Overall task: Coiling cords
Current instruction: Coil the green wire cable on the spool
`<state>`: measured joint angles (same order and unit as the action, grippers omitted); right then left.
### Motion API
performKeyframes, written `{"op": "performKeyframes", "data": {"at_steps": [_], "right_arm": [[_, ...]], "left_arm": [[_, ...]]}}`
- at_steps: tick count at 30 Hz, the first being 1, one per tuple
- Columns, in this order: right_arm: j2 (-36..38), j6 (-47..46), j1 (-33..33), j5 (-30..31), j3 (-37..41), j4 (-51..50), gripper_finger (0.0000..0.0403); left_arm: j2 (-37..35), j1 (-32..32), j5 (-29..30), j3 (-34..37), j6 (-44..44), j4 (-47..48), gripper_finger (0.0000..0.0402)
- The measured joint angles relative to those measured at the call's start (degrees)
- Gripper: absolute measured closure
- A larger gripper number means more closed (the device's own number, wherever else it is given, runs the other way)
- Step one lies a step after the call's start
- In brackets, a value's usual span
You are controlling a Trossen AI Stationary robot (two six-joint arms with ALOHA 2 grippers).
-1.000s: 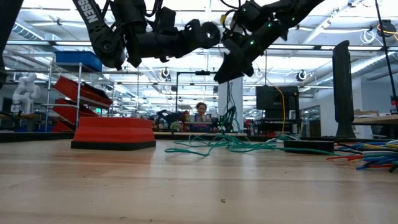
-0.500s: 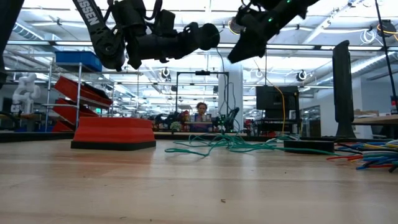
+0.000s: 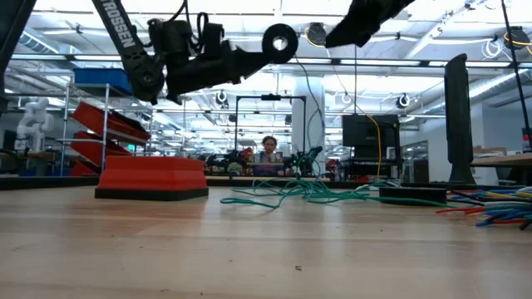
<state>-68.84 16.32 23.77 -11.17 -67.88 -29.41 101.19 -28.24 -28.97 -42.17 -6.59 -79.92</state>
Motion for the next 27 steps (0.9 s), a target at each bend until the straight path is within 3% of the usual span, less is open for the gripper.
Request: {"op": "performKeyframes", "data": {"at_steps": [3, 7, 15, 27], "right_arm": [[-0.81, -0.45, -0.68, -2.54, 0.0, 3.7, 0.0273], [-2.91, -0.55, -2.44, -2.58, 0.0, 9.19, 0.0273], [-8.04, -0.42, -5.68, -2.6, 0.02, 17.6, 0.0273], [-10.74, -0.43, -5.92, 0.12, 0.04, 21.93, 0.0279]], "left_arm": [[0.0, -2.47, -7.97, 0.02, 3.1, 0.02, 0.04], [-0.02, -4.05, -13.17, 0.02, 4.74, 0.86, 0.04], [-0.04, -3.99, -14.17, 0.02, 3.03, 2.58, 0.04], [-0.04, -3.99, -14.76, 0.07, 2.86, 2.92, 0.04]]}}
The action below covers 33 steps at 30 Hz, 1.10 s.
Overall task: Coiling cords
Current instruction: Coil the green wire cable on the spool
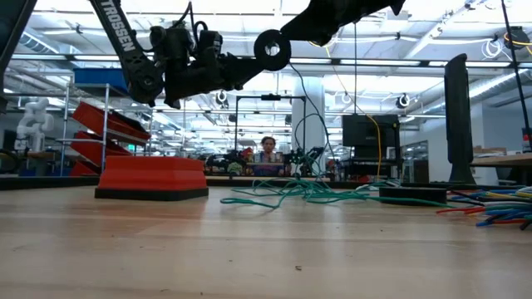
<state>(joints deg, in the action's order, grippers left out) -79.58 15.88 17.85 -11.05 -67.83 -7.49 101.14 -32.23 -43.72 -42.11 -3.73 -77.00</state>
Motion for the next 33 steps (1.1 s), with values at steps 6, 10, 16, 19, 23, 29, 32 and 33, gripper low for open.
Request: {"op": "performKeyframes", "data": {"at_steps": [6, 10, 16, 19, 23, 29, 32, 33], "right_arm": [[0.15, 1.21, 0.0, -0.02, 0.0, -0.04, 0.031], [1.15, 1.33, -0.13, -0.96, 0.0, 0.26, 0.0323], [2.35, 1.33, -0.06, -0.82, 0.0, 0.48, 0.0325], [1.9, 1.26, 0.09, -0.89, 0.0, 0.61, 0.0325], [0.49, 1.16, 0.11, -0.9, 0.02, 0.04, 0.0325], [-0.35, 1.24, 0.11, -0.98, 0.01, 0.08, 0.0325], [-0.29, 1.27, 0.13, -0.98, 0.02, 0.47, 0.0325], [-0.25, 1.27, 0.13, -0.99, 0.02, 0.41, 0.0325]], "left_arm": [[0.0, 0.02, -0.04, 0.0, 0.02, 0.09, 0.04], [0.0, 0.01, 0.3, -0.04, -0.17, 0.65, 0.04], [-0.02, 0.0, -0.13, -0.04, -0.2, 0.91, 0.04], [-0.02, 0.11, -0.11, -0.05, -0.95, 0.92, 0.04], [-0.02, 0.51, -0.07, -0.04, -1.18, 1.04, 0.04], [-0.02, 1.03, 0.15, -0.04, -1.22, 0.77, 0.04], [-0.02, 1.03, 0.13, -0.04, -1.22, 0.83, 0.04], [-0.02, 1.03, 0.14, -0.04, -1.22, 0.77, 0.04]]}}
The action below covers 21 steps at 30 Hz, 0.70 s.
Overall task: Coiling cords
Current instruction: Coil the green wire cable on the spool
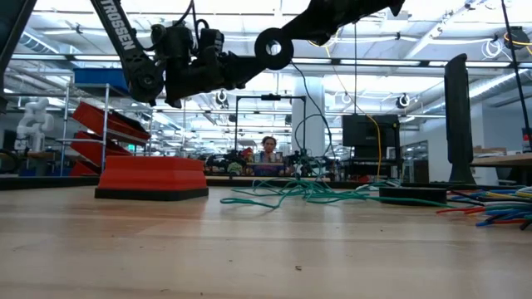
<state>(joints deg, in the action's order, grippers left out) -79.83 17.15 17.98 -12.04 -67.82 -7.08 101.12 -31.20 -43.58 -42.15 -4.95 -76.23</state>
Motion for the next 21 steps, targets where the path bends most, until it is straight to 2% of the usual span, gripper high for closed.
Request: {"op": "performKeyframes", "data": {"at_steps": [6, 17, 21], "right_arm": [[-0.02, 0.01, 0.0, -0.02, 0.0, -0.41, 0.0329], [-0.04, 0.05, 0.02, -1.43, 0.0, -0.56, 0.0393], [0.0, 0.11, 0.07, -1.83, 0.0, -0.78, 0.04]], "left_arm": [[0.0, 0.28, -0.01, 0.0, -0.04, -0.11, 0.04], [0.0, 1.73, -0.24, -1.05, -0.33, 0.0, 0.04], [0.0, 1.95, -0.19, -1.14, -0.31, 0.3, 0.04]]}}
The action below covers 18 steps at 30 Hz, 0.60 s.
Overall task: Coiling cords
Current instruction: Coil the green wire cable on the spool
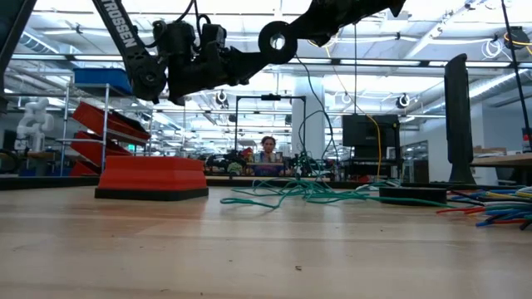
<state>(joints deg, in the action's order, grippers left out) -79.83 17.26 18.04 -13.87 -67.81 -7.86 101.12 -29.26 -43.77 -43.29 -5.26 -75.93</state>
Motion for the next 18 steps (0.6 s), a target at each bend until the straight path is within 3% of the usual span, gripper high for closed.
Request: {"op": "performKeyframes", "data": {"at_steps": [6, 9, 14, 18], "right_arm": [[0.0, 0.57, 0.0, 0.25, 0.0, -0.14, 0.0402], [0.0, 0.61, 0.02, 1.0, -0.02, -0.18, 0.0402], [-0.02, 0.82, 0.07, 3.05, -0.02, -0.11, 0.0402], [-0.08, 1.25, 0.07, 4.15, -0.02, -0.44, 0.0402]], "left_arm": [[0.0, 0.02, 0.2, 0.0, 0.39, 0.45, 0.04], [0.0, 0.04, 3.03, 0.0, 1.63, 0.75, 0.0392], [0.0, -0.68, 9.32, -0.01, 1.94, 1.55, 0.0331], [0.0, -2.03, 10.59, -0.09, 1.92, 3.0, 0.0276]]}}
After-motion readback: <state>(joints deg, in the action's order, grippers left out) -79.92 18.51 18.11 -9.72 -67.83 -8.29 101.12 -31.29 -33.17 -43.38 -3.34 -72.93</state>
